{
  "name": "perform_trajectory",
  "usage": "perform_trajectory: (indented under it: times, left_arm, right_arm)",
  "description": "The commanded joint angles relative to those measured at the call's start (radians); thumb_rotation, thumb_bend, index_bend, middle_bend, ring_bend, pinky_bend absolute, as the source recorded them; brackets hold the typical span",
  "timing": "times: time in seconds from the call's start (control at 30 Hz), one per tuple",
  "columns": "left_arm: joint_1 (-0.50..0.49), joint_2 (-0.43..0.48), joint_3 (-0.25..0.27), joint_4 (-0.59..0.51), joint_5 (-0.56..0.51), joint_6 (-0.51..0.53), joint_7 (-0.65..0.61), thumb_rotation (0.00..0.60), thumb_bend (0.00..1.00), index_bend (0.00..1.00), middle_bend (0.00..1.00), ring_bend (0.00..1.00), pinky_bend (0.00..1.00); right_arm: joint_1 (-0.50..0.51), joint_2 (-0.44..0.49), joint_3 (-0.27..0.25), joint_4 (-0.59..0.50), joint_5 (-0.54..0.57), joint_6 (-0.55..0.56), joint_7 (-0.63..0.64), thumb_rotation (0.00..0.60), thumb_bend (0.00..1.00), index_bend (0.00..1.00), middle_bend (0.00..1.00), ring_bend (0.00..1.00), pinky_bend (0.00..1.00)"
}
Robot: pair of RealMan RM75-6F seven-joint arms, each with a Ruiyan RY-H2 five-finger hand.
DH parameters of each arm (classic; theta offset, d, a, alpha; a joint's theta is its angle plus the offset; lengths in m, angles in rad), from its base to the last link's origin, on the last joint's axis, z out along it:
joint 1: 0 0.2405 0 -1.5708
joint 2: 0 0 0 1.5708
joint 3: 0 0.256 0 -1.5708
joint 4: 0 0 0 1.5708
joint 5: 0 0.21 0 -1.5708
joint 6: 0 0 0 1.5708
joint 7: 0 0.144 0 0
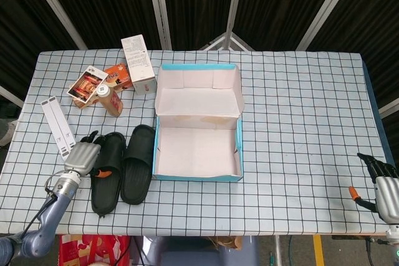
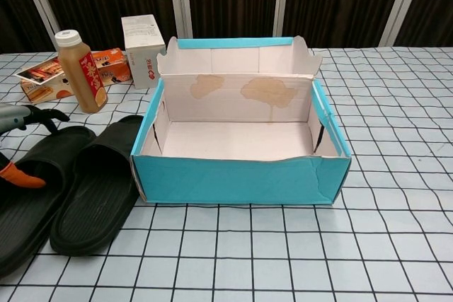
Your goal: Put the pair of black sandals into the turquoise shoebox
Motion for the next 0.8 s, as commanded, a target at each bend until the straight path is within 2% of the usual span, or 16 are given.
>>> perform_trajectory:
  times: [0.03,0.27,0.5,0.67,0.8]
  left_arm:
    - [-0.012,-0.012,-0.001,-0.001,-0.015,0.002,0.021,0.440,0.15,0.09,0.18,0.01,0.17]
    - [-0.021,-0.023,0.009,-0.001,-0.055,0.008,0.057,0.438,0.15,0.14,0.22,0.01,0.17]
    - [-0.025,-0.028,0.016,0.007,-0.061,0.015,0.058,0.441,0.17,0.26,0.24,0.01,0.17]
    - [-0.036,-0.042,0.020,0.017,-0.071,0.015,0.079,0.441,0.23,0.29,0.30,0.01,0.17]
    - [-0.039,-0.050,0.019,0.017,-0.067,0.029,0.084,0.444,0.33,0.34,0.39,0.04,0.17]
  right_arm:
    - [0.000,-0.001,0.000,0.003,0.001,-0.002,0.001,0.600,0.32,0.16,0.20,0.22,0.19]
    - [0.000,0.001,0.001,0.004,0.003,-0.001,0.006,0.600,0.32,0.16,0.20,0.22,0.19]
    - [-0.001,0.001,0.001,0.004,0.003,-0.001,0.008,0.600,0.32,0.16,0.20,0.22,0.19]
    - [-0.001,0.000,0.001,0.005,0.002,0.000,0.009,0.600,0.32,0.16,0.20,0.23,0.19]
    - [0.000,0.001,0.001,0.005,0.004,-0.004,0.011,0.600,0.32,0.16,0.20,0.24,0.19]
